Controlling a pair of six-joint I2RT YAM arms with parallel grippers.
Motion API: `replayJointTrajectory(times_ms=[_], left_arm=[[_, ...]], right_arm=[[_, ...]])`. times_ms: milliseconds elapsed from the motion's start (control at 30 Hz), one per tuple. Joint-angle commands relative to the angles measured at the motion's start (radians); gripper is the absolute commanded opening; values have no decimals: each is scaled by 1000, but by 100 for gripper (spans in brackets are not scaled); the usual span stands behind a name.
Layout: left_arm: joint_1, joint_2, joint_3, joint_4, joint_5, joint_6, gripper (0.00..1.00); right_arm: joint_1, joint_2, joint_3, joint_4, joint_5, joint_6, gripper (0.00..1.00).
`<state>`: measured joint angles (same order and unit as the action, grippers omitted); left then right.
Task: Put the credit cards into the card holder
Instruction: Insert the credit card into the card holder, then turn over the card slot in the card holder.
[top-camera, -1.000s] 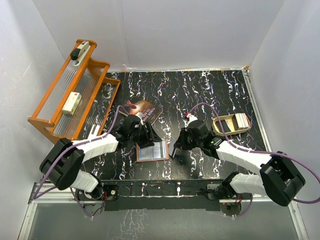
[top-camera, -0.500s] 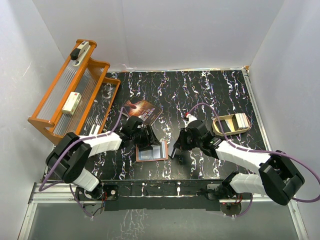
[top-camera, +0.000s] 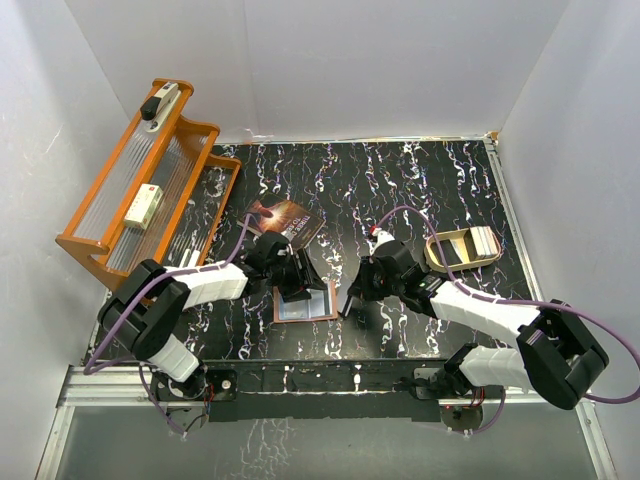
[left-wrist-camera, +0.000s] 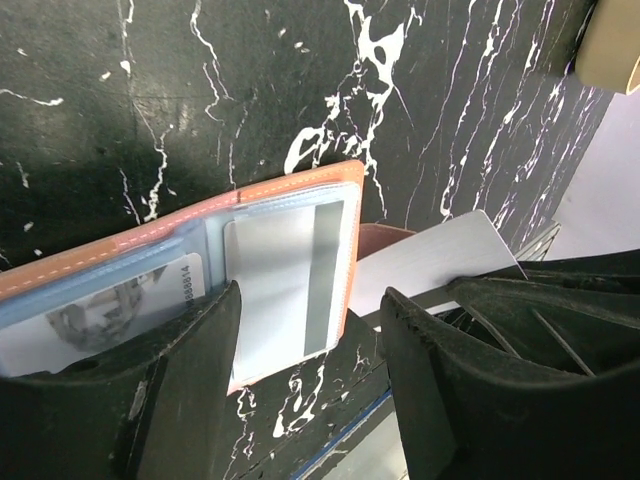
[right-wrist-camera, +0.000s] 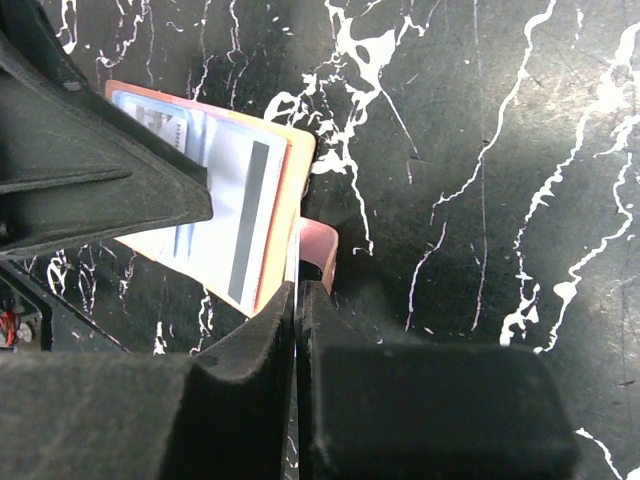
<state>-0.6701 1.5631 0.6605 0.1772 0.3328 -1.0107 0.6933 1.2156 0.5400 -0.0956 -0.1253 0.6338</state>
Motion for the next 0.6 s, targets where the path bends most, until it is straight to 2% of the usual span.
replayJointTrajectory(times_ms=[0, 133, 267, 433, 567], left_arm=[[-17, -51, 52, -76, 13, 16, 58], [-13, -104, 98, -187, -28, 76, 60], [18, -148, 101, -251, -53, 119, 64], [120, -188, 46, -268, -3, 155, 67], [201, -234, 1, -281, 43, 181, 68]], right_arm=[[11, -24, 33, -43, 69, -19, 0], [11, -70, 101, -160, 134, -33, 0], [10, -124, 146, -195, 130, -20, 0], [10, -146, 144, -101, 15, 40, 0], [19, -103, 142, -14, -54, 92, 0]])
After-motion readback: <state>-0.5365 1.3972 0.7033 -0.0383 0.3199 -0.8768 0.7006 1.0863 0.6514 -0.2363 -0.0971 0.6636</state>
